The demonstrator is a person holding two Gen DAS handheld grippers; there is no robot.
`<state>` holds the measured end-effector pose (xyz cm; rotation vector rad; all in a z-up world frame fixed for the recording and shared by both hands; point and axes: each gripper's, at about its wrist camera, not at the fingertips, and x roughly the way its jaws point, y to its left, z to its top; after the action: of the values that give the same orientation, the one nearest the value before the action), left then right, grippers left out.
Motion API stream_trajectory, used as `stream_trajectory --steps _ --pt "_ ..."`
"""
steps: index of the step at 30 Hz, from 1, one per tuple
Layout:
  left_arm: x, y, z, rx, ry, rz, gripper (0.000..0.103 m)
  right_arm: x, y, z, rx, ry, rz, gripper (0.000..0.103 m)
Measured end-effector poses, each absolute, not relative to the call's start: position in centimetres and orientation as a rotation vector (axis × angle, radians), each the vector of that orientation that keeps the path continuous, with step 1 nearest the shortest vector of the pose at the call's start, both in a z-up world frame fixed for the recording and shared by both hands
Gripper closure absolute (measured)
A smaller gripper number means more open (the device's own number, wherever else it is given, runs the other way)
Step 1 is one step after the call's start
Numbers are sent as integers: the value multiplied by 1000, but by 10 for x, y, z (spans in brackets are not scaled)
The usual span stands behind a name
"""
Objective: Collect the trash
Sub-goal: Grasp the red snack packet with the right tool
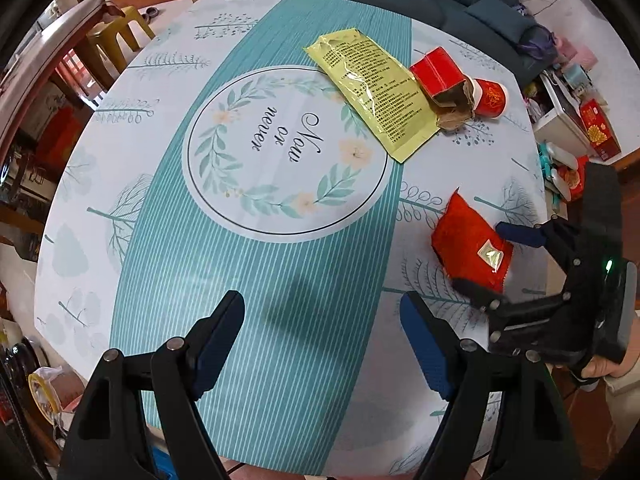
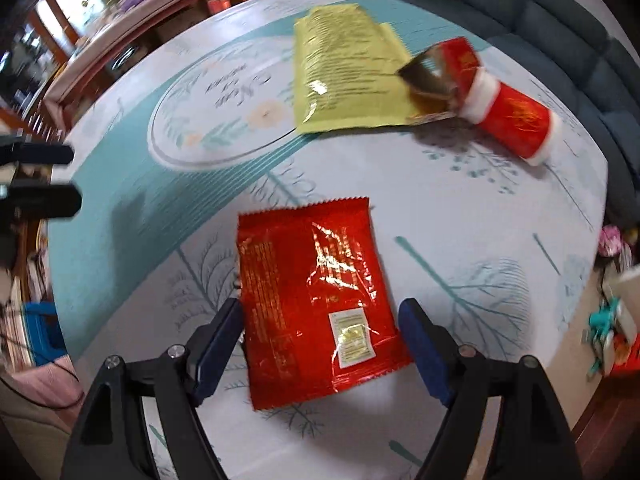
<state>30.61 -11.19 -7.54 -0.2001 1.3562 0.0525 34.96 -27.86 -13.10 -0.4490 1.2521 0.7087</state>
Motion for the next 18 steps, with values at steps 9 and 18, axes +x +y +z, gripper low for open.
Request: stream_trajectory --steps 9,18 --pt "319 -122 -76 -188 1356 47 24 341 -269 -138 -530 1215 725 27" --pt "331 -121 -78 -207 1358 58 24 348 -281 -135 -463 1183 692 59"
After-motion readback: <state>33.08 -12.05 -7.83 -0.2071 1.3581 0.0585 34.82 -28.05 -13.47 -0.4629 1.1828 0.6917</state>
